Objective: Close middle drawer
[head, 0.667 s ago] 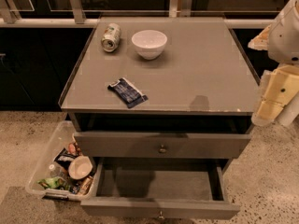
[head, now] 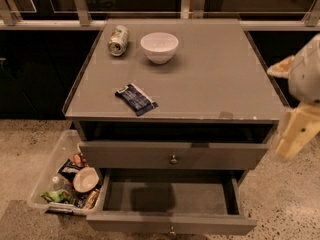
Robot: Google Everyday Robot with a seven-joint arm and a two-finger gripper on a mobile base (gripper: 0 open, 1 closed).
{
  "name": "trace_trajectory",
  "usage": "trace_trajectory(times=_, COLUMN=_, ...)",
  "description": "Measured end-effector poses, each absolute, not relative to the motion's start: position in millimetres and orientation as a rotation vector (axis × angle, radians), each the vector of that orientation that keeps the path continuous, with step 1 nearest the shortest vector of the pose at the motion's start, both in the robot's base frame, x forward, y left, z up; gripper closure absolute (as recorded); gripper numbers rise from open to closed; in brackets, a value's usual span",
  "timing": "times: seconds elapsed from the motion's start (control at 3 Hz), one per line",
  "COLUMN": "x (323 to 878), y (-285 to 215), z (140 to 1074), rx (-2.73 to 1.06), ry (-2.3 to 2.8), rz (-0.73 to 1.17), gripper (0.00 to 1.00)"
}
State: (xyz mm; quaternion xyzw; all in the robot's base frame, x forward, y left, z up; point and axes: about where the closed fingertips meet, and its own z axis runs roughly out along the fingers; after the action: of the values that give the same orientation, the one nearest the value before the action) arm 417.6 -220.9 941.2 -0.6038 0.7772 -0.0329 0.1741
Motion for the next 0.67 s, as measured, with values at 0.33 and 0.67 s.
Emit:
trace_trajectory(times=0.33, x=385.7, y=-225.8, z=883.0, rx=-1.701, ry=2.205, rz=-0.041, gripper=0.00)
trace_trajectory(times=0.67, x=350.9, y=-225.3, z=806.9, rx=-1.703, ry=2.266, rz=0.066, gripper=0.00)
